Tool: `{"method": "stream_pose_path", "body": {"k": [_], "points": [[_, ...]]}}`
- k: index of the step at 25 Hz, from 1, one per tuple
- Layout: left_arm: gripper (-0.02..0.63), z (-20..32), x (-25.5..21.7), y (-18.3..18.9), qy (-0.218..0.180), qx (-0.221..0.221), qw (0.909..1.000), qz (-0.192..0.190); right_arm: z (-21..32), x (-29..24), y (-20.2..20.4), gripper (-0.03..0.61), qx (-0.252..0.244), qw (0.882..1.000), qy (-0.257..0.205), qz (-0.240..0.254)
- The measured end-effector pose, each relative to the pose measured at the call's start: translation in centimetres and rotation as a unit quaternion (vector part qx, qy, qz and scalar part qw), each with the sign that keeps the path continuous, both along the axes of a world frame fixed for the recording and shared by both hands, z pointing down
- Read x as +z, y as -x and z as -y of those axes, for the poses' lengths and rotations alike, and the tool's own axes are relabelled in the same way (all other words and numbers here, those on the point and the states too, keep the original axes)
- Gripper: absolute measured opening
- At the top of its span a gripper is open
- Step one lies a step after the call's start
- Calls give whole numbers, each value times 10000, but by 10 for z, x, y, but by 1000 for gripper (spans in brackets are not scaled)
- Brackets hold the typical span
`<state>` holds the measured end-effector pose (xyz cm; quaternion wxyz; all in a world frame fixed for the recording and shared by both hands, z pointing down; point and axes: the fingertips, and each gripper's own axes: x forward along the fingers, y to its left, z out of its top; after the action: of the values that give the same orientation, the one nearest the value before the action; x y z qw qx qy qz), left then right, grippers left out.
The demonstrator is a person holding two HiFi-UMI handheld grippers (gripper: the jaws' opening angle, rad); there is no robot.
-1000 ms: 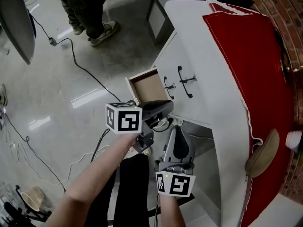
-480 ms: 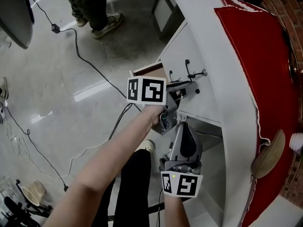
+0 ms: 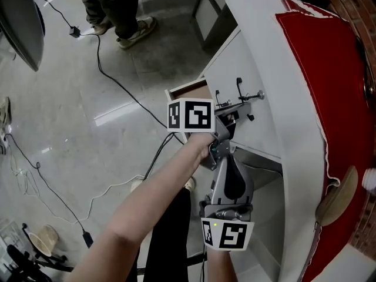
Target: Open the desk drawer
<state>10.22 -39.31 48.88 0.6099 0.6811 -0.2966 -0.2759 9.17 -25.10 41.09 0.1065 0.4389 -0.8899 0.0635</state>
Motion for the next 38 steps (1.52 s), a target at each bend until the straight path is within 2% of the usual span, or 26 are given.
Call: {"method": "stream_pose_path", "body": {"k": [24,38], "points": [[25,-23,-2,15,31,37,9999,-116,0,-13,-3,20,148,9998,-152,-23],[25,-57,-1,44,89,-15,9999,-95,-16,-22,25,20,21,9998,-191,-47]]}}
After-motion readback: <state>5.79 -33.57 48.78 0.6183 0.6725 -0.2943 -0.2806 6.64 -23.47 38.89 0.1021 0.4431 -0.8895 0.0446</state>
